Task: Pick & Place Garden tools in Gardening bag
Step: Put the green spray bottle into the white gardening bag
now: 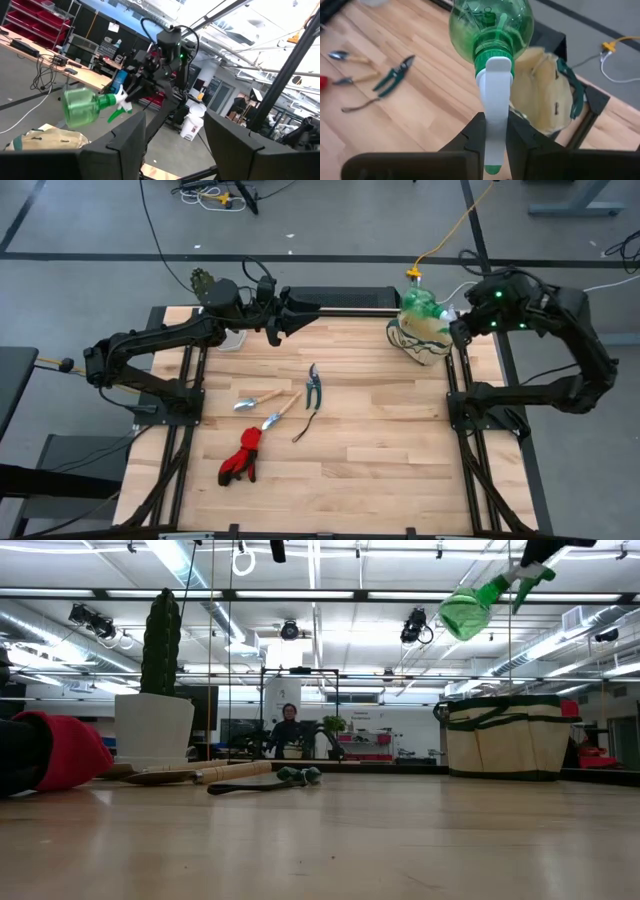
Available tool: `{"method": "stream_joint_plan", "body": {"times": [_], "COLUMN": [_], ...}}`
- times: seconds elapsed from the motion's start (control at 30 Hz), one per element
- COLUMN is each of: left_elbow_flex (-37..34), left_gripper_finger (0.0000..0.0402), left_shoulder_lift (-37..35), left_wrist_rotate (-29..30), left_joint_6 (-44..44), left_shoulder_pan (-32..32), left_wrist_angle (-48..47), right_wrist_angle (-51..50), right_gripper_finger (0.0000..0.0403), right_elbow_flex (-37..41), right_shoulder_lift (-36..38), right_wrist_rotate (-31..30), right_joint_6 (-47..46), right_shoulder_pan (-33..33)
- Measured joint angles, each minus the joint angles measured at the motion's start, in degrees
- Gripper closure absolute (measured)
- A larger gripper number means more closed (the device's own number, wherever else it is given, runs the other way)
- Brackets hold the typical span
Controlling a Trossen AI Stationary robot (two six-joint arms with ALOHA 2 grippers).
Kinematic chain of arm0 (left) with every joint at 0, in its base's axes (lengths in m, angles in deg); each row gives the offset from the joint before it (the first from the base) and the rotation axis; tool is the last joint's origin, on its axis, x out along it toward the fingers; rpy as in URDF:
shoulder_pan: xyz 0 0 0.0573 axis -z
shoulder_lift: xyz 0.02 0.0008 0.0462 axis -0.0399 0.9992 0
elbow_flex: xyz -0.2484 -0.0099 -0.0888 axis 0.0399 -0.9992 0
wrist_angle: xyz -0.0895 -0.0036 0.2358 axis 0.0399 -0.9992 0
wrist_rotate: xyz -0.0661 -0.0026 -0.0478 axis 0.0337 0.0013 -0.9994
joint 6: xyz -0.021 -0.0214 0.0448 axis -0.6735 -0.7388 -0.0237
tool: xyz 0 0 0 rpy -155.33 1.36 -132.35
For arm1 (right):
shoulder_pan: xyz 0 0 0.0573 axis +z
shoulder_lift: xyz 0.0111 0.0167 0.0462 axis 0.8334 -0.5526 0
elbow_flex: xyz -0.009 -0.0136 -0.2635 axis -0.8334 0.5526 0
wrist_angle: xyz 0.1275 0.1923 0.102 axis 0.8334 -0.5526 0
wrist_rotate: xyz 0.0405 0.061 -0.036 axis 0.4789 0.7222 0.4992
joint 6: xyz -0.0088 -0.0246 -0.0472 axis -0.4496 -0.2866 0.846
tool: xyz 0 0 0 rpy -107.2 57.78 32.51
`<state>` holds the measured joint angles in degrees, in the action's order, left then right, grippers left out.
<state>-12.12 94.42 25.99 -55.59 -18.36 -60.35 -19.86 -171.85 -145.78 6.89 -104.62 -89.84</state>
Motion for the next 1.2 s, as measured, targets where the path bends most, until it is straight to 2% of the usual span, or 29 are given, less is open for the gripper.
{"method": "stream_joint_plan", "body": {"times": [0.4,0.67,0.87,1.2], "left_elbow_flex": [0.00,0.00,0.00,0.00], "left_gripper_finger": [0.0193,0.0193,0.0193,0.0193], "left_shoulder_lift": [0.00,0.00,0.02,0.02], "left_wrist_rotate": [0.00,-1.61,-1.60,-1.55], "left_joint_6": [0.02,0.02,0.04,0.04], "left_shoulder_pan": [-0.02,-0.01,-0.02,0.00], "left_wrist_angle": [0.00,0.00,0.00,-0.01], "right_wrist_angle": [-0.04,-0.02,0.00,0.00], "right_gripper_finger": [0.0351,0.0351,0.0351,0.0351], "right_elbow_flex": [11.36,12.66,12.66,12.66], "right_shoulder_lift": [0.01,0.04,0.06,0.06], "right_wrist_rotate": [0.02,-0.02,-2.99,-3.00], "right_joint_6": [-0.47,0.20,0.95,4.42], "right_shoulder_pan": [-0.69,-3.15,-4.61,-7.72]}}
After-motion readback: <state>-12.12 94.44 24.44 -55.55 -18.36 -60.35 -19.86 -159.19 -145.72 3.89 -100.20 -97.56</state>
